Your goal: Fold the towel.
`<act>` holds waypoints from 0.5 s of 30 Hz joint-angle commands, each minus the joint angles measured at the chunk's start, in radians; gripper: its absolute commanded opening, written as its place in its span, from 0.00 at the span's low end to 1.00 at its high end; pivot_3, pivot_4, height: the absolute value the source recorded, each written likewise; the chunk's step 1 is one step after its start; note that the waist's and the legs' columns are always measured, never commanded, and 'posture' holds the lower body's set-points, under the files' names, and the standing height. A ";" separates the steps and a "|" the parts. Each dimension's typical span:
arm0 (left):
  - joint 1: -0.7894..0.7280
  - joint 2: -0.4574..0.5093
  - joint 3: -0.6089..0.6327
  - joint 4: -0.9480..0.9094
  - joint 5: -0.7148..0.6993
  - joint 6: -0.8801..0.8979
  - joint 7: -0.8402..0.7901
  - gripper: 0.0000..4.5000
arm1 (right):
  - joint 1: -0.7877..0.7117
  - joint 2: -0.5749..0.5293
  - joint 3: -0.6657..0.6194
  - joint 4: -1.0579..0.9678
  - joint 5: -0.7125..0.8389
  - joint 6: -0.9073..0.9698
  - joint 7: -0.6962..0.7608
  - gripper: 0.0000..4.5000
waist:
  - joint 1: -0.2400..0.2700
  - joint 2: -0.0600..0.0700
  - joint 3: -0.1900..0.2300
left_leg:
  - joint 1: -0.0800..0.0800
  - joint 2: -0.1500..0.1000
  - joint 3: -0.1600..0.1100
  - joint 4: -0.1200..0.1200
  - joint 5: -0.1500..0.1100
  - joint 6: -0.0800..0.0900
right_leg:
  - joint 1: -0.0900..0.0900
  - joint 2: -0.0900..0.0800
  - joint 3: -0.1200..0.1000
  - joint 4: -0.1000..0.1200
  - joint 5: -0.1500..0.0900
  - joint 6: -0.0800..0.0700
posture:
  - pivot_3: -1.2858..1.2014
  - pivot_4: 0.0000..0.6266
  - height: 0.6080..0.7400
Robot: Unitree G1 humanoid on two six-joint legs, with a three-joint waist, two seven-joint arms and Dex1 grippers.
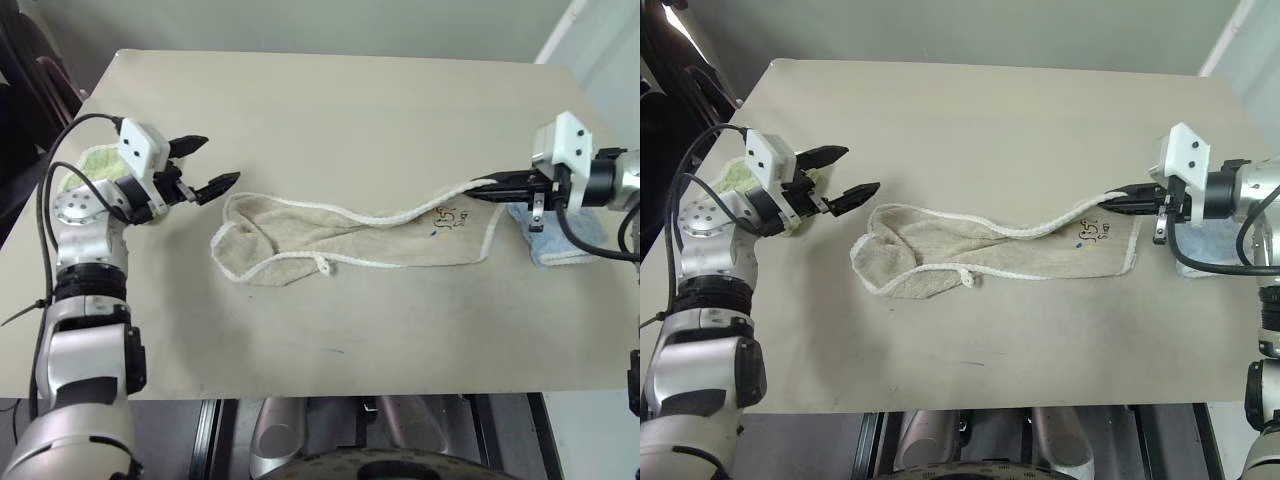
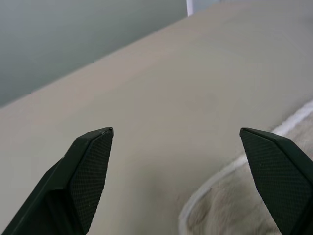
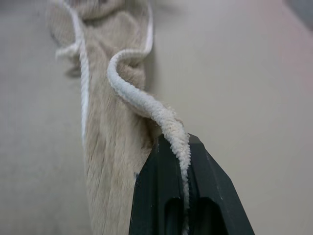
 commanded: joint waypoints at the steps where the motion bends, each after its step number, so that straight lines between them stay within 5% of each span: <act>1: -0.090 0.035 -0.009 0.122 0.052 -0.017 -0.022 1.00 | 0.003 -0.022 -0.050 -0.074 0.050 0.038 -0.022 0.00 | 0.001 0.000 0.000 | -0.001 0.000 0.000 0.000 0.000 0.000 | -0.001 0.000 0.000 0.000 0.000 0.000 | 0.52 0.24 0.68; 15: -0.134 -0.046 -0.074 0.262 0.201 -0.027 -0.035 1.00 | -0.055 -0.059 -0.129 -0.233 0.177 0.179 -0.099 0.00 | 0.004 0.000 0.000 | -0.014 -0.001 0.001 0.002 0.002 0.001 | -0.014 0.000 0.000 0.000 0.005 0.010 | 0.52 0.24 0.68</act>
